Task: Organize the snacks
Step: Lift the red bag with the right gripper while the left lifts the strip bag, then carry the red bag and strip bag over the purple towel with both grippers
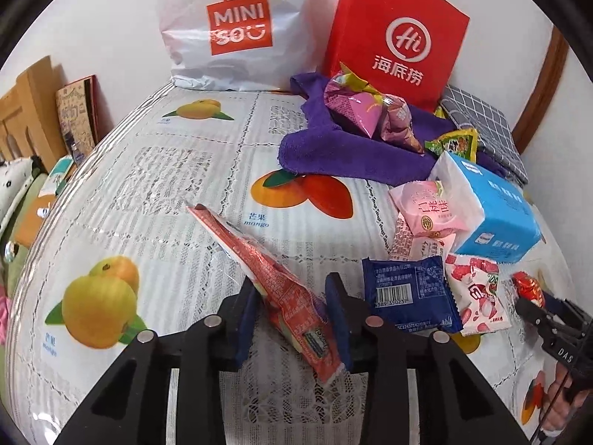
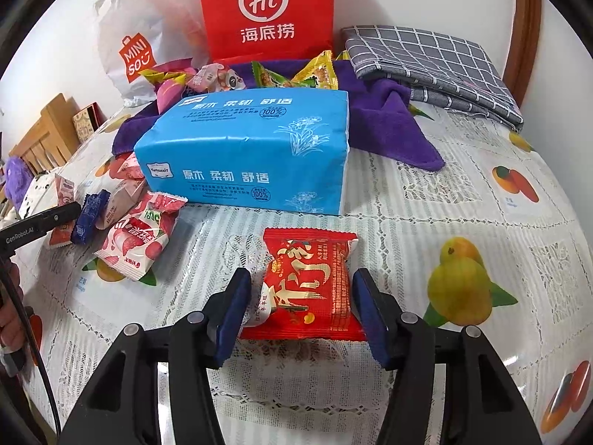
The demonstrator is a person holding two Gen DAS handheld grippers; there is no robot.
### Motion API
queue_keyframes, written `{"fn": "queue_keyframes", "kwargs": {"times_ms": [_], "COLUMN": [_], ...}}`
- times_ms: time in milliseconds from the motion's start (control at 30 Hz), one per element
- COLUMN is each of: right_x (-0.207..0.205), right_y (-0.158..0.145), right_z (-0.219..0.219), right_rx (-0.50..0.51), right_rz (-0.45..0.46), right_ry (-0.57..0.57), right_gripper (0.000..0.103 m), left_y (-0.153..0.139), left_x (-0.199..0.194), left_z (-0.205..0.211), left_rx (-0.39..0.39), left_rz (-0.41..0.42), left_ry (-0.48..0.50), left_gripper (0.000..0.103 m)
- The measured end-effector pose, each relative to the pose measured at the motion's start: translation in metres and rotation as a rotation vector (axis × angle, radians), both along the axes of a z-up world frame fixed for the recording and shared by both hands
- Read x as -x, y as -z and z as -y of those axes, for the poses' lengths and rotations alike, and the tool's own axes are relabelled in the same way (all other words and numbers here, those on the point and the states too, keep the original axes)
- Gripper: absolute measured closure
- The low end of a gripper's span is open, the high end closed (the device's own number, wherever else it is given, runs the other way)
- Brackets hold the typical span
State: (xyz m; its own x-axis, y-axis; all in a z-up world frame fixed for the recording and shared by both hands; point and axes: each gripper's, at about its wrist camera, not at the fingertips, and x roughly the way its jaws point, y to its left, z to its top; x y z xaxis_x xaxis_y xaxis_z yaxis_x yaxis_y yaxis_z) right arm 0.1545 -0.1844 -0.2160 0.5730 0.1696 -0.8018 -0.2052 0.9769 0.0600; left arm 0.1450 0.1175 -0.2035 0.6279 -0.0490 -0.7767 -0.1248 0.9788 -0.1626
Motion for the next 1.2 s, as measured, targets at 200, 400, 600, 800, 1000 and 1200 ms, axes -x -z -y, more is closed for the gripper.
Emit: {"fn": "queue_keyframes", "kwargs": {"times_ms": [200,400,600,800,1000,1200], "right_x": [0.0,0.0,0.0,0.0,0.0,0.0], "right_y": [0.0,0.0,0.0,0.0,0.0,-0.003], "right_z": [0.002,0.003,0.002,0.003,0.002,0.0], "right_rx": [-0.012,-0.016,-0.013,-0.013,-0.005,0.018], "right_rz": [0.003,0.003,0.004,0.004,0.006,0.007], "right_ry": [0.007,0.008,0.008,0.008,0.009,0.017], "right_gripper": [0.047,0.048,0.048,0.048,0.048,0.049], "left_y": [-0.002,-0.012,-0.027,-0.041,-0.059,-0.077], "left_x": [0.01,0.016,0.02,0.027,0.033,0.035], "left_z": [0.01,0.01,0.01,0.012,0.013,0.016], "left_rx": [-0.026,-0.002,0.011,0.029,0.026,0.048], "left_rz": [-0.002,-0.022,-0.011,0.008,0.034,0.043], "left_ry": [0.024,0.049,0.063,0.079,0.095,0.127], "left_gripper": [0.072,0.076,0.077,0.077,0.077,0.077]}}
